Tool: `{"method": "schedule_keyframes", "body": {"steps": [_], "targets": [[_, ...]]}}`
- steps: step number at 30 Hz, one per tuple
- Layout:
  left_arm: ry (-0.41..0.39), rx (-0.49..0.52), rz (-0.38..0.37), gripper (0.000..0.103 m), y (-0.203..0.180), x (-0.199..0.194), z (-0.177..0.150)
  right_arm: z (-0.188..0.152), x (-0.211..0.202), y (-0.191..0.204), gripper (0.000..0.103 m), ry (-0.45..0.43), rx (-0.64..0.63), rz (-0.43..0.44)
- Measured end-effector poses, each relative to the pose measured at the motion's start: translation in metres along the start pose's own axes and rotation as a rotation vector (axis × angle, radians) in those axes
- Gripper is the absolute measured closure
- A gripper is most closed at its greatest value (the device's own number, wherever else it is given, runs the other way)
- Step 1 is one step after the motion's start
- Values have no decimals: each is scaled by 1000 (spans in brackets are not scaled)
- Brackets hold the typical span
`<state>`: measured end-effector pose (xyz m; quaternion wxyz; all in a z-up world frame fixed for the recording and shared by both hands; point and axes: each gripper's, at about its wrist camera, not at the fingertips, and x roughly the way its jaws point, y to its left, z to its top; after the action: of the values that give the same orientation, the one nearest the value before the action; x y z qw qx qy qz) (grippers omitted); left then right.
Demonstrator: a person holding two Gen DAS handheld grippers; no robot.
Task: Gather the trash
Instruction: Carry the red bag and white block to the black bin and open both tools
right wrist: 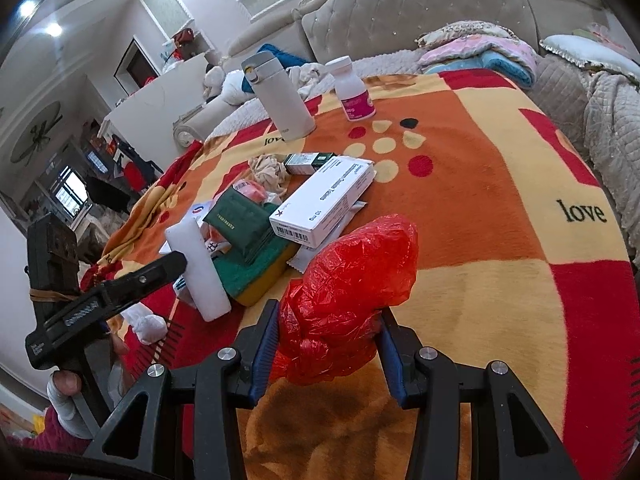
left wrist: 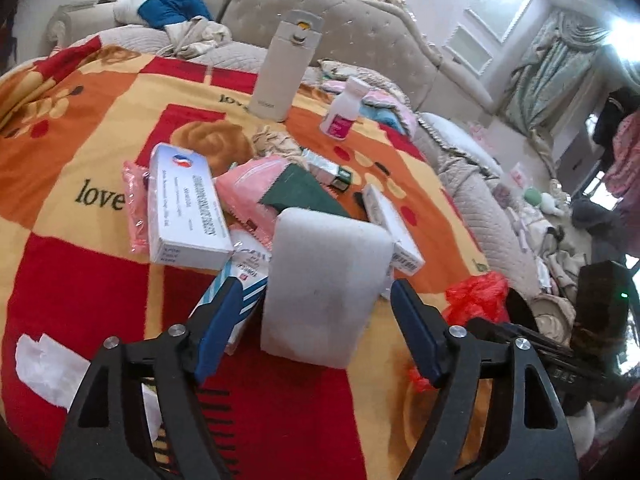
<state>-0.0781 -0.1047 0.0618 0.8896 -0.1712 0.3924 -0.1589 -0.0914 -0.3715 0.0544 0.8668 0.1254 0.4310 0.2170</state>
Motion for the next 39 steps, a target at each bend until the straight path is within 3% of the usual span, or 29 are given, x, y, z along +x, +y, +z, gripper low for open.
{"method": "schedule_keyframes", "body": {"steps": [4,7,12,13,14,16,20,26,34,39], "targets": [[16,20,-15,23,0,2,0,1,2,0,58,3,2,6],[51,14,6,23,-1,14,0,0,3,-1,58,5,8,11],[38,40,49,24,-12,23,-1,0,5,-3,58,8,14,20],[37,42,61,26,-13,25,-1,0,5,-4,58,7,15,21],[40,41,62,47,-14,25,0,0,4,-4,58,6,16,23],[71,26,72,48,-13,26,0,0,1,-5,58,-2,16,25],[53,6,18,49,-18,8,4,1,-13,-9,58,-32,13,27],[44,74,-58,49,-60,-4,15,1,-39,-28,58,-83,37,11],[125,164,-172,48,-140,33,10,-8,-81,-75,58,-131,102,-90],[168,248,-239,48,-198,57,-1,-14,-115,-115,58,-154,128,-215]]}}
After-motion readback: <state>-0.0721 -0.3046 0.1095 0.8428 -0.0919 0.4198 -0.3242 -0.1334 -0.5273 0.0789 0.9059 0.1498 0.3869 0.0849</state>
